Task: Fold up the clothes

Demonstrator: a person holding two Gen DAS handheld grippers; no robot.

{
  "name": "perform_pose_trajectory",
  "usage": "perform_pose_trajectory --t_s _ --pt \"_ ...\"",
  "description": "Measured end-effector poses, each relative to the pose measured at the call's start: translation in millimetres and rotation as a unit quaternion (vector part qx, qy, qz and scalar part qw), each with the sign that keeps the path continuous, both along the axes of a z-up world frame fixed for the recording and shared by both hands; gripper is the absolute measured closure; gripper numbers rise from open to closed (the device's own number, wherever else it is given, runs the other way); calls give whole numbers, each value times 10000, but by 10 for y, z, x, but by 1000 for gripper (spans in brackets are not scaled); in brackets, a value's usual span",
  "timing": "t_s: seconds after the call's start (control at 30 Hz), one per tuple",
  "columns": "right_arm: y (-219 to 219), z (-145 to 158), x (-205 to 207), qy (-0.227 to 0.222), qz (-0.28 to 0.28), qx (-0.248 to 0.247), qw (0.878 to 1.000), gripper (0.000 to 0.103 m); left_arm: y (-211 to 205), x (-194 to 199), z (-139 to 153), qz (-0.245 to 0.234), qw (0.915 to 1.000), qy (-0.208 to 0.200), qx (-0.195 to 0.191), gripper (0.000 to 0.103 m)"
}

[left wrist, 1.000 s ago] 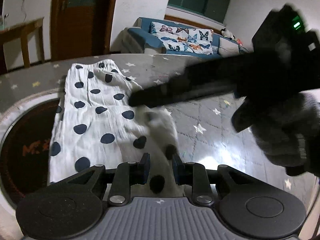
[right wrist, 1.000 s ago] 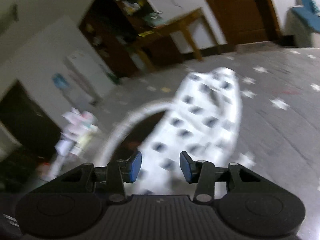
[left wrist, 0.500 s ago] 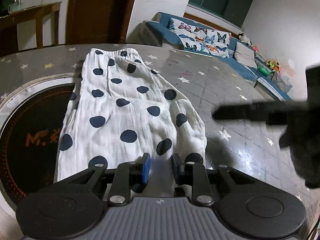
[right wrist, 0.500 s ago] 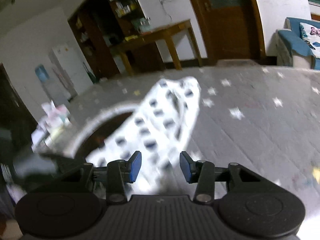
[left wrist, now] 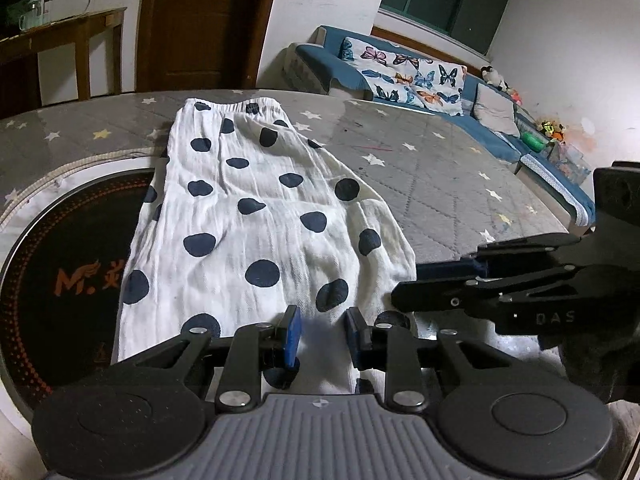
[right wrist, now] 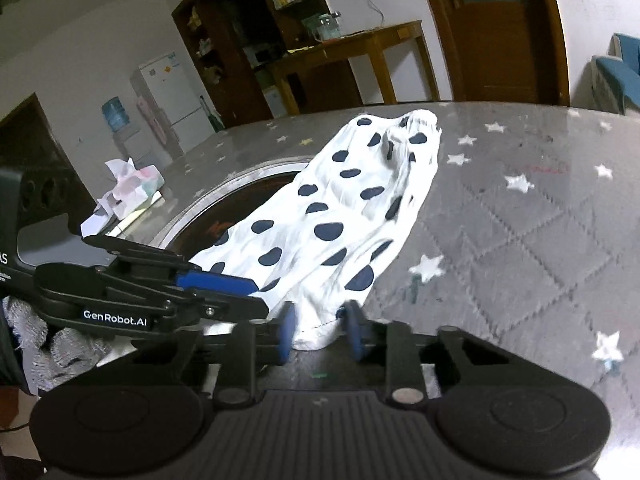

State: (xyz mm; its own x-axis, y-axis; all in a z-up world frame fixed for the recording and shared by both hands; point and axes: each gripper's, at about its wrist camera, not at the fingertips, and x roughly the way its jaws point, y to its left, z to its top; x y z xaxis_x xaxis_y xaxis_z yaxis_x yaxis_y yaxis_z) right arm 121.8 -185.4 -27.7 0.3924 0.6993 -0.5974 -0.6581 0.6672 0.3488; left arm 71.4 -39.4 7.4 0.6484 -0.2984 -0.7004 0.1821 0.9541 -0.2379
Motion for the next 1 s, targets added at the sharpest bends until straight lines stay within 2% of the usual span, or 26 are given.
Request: perform_pose_trajectory --t_s 0.07,0.23,0.37,0.43,0.57,0.63,0.77,0.8,0.87,0.93,1.0 --pt "-22 49 -40 -73 -56 -60 9999 98 7 -8 3 -19 10000 -5 3 74" --pt "-69 199 -153 -369 -137 -494 9980 99 49 -108 1 -65 9999 -59 62 65" --pt "-68 81 -126 -311 -359 -947 9944 99 115 -186 6 -24 9999 -77 91 62" --pt "-123 96 -115 -291 -501 -956 9937 99 164 -229 22 20 9999 -71 93 60" --pt "-114 281 -156 -543 -549 -793 9939 97 212 -331 114 29 9997 -240 72 59" --pt "-32 362 -184 -676 -444 -651 9946 95 209 -372 164 -16 9994 -356 13 60" --pt "298 358 -223 -726 -16 -554 9958 91 177 -443 157 -157 9988 -430 152 61" --pt "362 329 -234 -712 69 -599 9956 91 183 -459 135 -169 9989 -405 183 63" --pt "499 227 -286 -692 270 -857 9935 81 227 -496 75 -119 9992 -310 242 65" --pt "549 128 -357 -744 390 -1185 9894 80 311 -542 23 4 9993 -237 301 67" --pt "512 83 -431 -910 491 -1278 9864 79 414 -571 -6 109 9993 -212 284 69"
